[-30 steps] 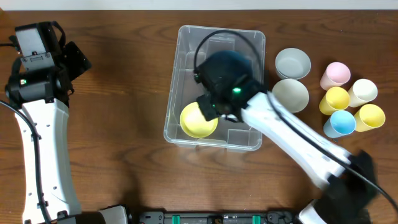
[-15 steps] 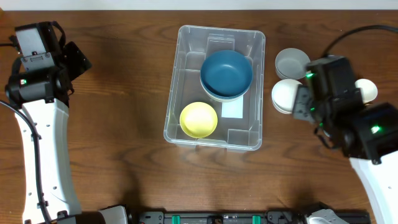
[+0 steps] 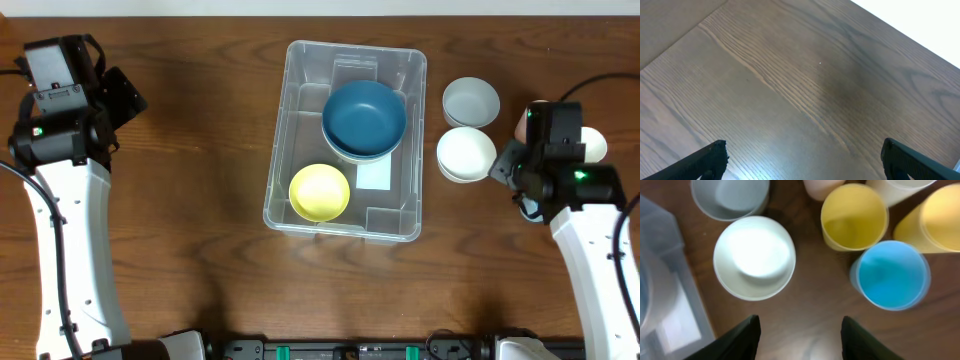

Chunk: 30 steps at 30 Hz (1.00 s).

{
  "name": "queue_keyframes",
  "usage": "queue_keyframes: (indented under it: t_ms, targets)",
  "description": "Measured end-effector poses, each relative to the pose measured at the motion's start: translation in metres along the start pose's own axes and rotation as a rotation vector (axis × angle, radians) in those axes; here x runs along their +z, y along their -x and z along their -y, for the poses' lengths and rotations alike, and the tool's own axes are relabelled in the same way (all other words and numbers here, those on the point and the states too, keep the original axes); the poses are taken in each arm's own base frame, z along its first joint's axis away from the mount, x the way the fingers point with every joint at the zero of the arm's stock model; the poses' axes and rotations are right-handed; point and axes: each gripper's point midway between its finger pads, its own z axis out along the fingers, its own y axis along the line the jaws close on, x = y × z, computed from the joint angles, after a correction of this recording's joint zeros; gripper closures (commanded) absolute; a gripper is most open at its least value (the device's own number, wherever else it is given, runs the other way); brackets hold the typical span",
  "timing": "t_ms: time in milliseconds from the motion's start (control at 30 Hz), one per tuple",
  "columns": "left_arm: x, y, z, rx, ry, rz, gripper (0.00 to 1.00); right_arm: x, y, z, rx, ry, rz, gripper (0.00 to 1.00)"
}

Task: Pack container
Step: 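Withdraw the right gripper back toward the cups, then lower the right gripper onto the white small bowl rim and grasp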

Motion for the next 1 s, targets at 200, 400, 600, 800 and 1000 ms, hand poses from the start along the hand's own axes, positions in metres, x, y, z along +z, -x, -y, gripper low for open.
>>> queue_keyframes:
  t_ms: [200, 400, 600, 800, 1000]
  targets:
    - [0.0, 0.0, 0.0, 0.0, 0.0, 0.0, 0.02, 0.036, -0.014, -0.003, 0.026, 0.036, -0.014, 0.48]
    - [0.0, 0.0, 0.0, 0.0, 0.0, 0.0, 0.02, 0.071, -0.028, -0.003, 0.051, 0.031, -0.042, 0.49]
    - [0.0, 0.0, 0.0, 0.0, 0.0, 0.0, 0.02, 0.092, -0.036, -0.004, 0.059, 0.015, -0.08, 0.49]
    - [0.0, 0.0, 0.0, 0.0, 0.0, 0.0, 0.02, 0.117, -0.044, -0.005, 0.067, -0.006, -0.12, 0.51]
    - [0.0, 0.0, 0.0, 0.0, 0.0, 0.0, 0.02, 0.135, -0.052, -0.005, 0.068, -0.019, -0.148, 0.55]
